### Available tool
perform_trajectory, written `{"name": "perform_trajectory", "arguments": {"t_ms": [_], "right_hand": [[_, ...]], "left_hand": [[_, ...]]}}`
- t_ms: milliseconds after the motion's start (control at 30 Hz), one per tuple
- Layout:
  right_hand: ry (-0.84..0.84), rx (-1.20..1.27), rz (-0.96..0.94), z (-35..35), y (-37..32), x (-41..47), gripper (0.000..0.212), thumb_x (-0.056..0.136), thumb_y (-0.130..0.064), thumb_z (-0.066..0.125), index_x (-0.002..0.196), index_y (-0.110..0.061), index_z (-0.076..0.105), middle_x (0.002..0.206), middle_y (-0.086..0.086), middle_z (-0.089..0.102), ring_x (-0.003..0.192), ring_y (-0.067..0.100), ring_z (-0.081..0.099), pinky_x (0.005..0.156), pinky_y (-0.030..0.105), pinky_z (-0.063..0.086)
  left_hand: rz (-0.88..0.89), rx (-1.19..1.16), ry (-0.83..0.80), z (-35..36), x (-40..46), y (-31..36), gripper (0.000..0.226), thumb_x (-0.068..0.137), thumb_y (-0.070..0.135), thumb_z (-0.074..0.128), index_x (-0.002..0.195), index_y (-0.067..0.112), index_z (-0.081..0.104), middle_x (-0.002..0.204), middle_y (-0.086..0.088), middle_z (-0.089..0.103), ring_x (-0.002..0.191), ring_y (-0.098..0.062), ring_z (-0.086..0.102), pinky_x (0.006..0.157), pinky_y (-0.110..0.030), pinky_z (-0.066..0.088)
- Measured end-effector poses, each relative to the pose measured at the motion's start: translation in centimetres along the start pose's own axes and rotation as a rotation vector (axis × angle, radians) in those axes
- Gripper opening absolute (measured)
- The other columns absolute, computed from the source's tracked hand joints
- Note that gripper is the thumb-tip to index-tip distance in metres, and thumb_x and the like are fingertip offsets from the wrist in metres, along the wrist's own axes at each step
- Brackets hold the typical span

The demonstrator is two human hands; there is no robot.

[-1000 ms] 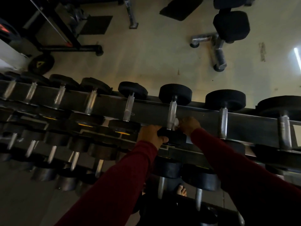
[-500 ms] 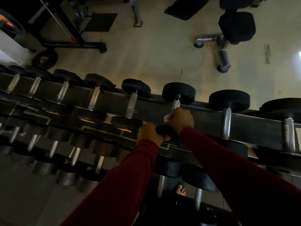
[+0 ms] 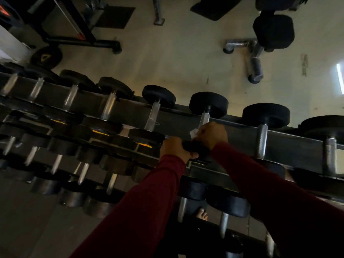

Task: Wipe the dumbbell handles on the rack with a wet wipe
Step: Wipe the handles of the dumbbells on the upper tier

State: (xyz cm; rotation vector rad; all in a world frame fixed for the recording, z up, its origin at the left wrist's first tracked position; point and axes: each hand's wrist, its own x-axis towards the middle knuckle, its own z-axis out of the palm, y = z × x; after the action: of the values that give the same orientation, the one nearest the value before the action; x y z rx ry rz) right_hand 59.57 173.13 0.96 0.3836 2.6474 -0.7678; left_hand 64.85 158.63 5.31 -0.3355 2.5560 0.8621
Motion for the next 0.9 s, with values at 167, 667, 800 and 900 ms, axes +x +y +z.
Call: {"name": "perform_trajectory", "arguments": {"t_ms": [167,667,800,900], "right_hand": [[-0.018,0.061,-0.011,-0.1,1.0,-0.5,0.022,0.079,-0.039,0.080,0.088,-0.019,0.073,0.092,-0.003,0.069,0.079,0.009,0.062,0.070,0.023,0.047],[0.537,0.891,0.396,0.2,-0.3,2.7,0.016,0.077,-0.033,0.081,0.079,-0.018,0.075,0.078,-0.003,0.072,0.073,0.012,0.066,0.073,0.022,0.051],[0.278,1.225,0.483,1.0,1.2,3.8,0.016,0.090,-0.025,0.067,0.100,-0.013,0.068,0.089,0.000,0.069,0.080,0.014,0.068,0.069,0.027,0.053],[0.140,1.224,0.475,1.4,2.3,5.9,0.037,0.099,-0.033,0.049,0.127,-0.011,0.057,0.111,0.006,0.064,0.109,0.026,0.065,0.073,0.024,0.049]], "left_hand": [[0.007,-0.021,-0.002,0.2,0.1,-0.3,0.052,0.058,0.039,0.091,0.103,0.021,0.072,0.102,0.001,0.070,0.098,-0.018,0.065,0.092,-0.033,0.053],[0.022,-0.006,-0.019,0.5,1.2,-1.2,0.053,0.052,0.051,0.089,0.094,0.020,0.075,0.096,-0.002,0.071,0.094,-0.022,0.066,0.088,-0.038,0.055],[0.019,-0.004,-0.020,0.5,1.3,-1.3,0.052,0.052,0.052,0.089,0.091,0.020,0.075,0.093,-0.001,0.072,0.091,-0.021,0.067,0.087,-0.037,0.056],[0.010,-0.005,-0.025,0.5,1.4,-1.4,0.054,0.049,0.053,0.090,0.089,0.020,0.075,0.093,-0.002,0.071,0.091,-0.021,0.066,0.086,-0.036,0.056]]}}
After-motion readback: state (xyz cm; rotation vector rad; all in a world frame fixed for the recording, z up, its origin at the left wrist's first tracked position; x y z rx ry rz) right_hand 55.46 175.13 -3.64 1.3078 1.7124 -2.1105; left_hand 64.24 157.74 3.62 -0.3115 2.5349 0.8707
